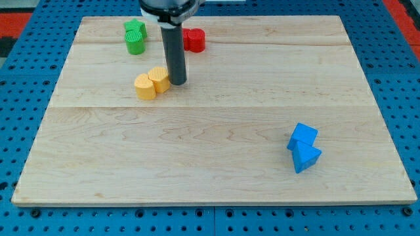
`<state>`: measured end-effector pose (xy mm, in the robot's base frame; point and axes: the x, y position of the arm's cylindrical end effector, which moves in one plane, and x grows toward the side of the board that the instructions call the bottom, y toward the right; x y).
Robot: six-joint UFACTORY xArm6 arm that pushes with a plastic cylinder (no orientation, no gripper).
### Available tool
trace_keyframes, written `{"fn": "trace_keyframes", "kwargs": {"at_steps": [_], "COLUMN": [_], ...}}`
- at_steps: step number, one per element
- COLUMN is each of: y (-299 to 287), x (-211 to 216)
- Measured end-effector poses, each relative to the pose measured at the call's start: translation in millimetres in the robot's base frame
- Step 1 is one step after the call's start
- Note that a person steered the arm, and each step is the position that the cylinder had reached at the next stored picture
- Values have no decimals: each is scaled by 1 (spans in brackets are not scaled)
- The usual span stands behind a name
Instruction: Move the yellow hexagon towards the left center
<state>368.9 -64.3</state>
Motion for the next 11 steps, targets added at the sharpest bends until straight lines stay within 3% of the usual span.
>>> {"fn": "trace_keyframes", "kwargs": {"at_steps": [1,3,4,5,6,8,9,11], "y": [-37,-22,-61,-138,-159,-107,-127,-179], "x": [-2,30,32,28,19,23,-8,-13]}}
